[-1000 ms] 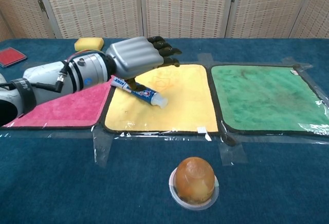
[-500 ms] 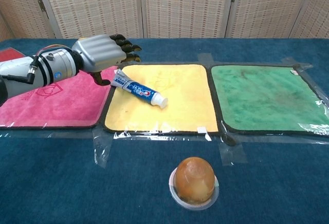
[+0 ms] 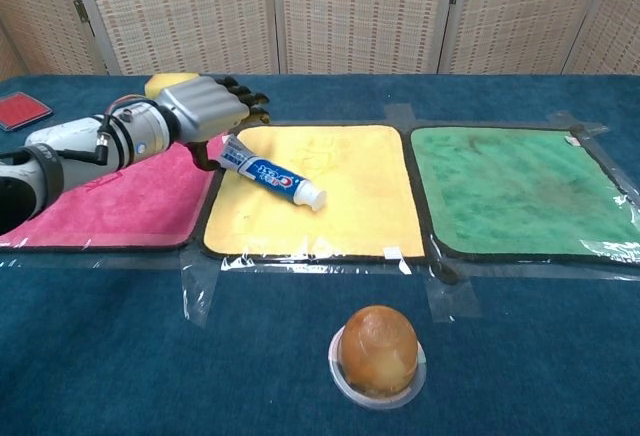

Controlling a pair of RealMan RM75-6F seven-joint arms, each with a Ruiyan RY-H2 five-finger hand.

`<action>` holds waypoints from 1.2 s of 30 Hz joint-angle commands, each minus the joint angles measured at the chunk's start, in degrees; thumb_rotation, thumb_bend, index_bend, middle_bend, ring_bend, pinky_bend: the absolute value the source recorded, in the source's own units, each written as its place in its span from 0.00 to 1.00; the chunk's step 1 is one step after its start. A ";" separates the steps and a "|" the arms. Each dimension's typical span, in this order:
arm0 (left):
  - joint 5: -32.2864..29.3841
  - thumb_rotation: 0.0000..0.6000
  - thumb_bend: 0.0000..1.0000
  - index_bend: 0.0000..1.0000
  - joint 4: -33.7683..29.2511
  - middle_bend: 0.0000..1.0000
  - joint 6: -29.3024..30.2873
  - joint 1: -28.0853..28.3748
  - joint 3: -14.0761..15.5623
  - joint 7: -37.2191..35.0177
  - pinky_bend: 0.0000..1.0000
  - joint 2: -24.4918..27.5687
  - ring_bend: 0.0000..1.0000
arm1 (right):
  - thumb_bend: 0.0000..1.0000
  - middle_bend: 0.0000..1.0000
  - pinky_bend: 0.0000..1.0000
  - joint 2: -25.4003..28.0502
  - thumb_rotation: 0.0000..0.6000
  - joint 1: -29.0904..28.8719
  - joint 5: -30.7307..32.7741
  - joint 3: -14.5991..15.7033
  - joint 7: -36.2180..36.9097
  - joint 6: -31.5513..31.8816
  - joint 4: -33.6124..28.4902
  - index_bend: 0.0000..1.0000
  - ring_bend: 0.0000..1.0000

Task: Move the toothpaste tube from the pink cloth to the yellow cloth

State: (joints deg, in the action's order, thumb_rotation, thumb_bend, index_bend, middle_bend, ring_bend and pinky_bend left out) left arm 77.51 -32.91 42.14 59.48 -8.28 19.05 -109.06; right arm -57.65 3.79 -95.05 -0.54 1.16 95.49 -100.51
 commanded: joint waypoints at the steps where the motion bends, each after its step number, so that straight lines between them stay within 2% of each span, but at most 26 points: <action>1: -0.37 1.00 0.33 0.15 0.84 0.03 -0.73 1.00 -0.58 0.11 0.03 -1.01 0.02 | 0.21 0.05 0.03 0.05 1.00 0.00 0.13 0.00 -0.08 -0.12 -0.04 0.04 0.07; 7: 0.53 1.00 0.33 0.16 -0.15 0.03 0.55 2.22 -0.78 -0.86 0.03 -2.25 0.02 | 0.21 0.05 0.03 0.18 1.00 0.35 0.03 0.12 -0.23 0.27 -0.24 0.04 0.07; 15: 2.89 1.00 0.33 0.15 -4.62 0.03 2.85 3.54 0.07 0.35 0.03 -2.95 0.02 | 0.21 0.05 0.03 0.27 1.00 0.70 -0.11 0.16 0.02 0.76 -0.07 0.04 0.07; 20: 2.66 1.00 0.33 0.14 -7.18 0.03 4.43 3.94 -0.97 2.27 0.03 -2.39 0.02 | 0.21 0.05 0.03 0.19 1.00 0.78 -0.15 0.16 0.34 0.86 0.22 0.04 0.07; 27: -0.64 1.00 0.33 0.13 -13.07 0.03 8.27 0.51 -3.94 0.25 0.03 2.55 0.02 | 0.21 0.05 0.03 0.31 1.00 0.30 -0.72 0.05 0.53 0.42 0.64 0.04 0.07; 32: -4.33 1.00 0.35 0.13 -21.23 0.03 10.47 -4.03 -5.72 -2.66 0.03 8.24 0.03 | 0.21 0.05 0.03 0.28 1.00 -0.69 -1.09 -0.23 0.78 -0.64 0.90 0.04 0.07; 36: -7.52 1.00 0.40 0.14 -30.37 0.04 12.67 -8.34 -6.96 -4.80 0.03 14.25 0.04 | 0.21 0.05 0.03 0.60 1.00 -1.59 -1.24 -0.39 0.82 -1.78 0.98 0.04 0.07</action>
State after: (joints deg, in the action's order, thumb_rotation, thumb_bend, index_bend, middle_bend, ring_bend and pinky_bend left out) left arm 72.76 -57.37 52.76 54.67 -13.94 16.28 -99.33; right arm -57.12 2.31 -96.26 -0.88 1.97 93.82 -99.55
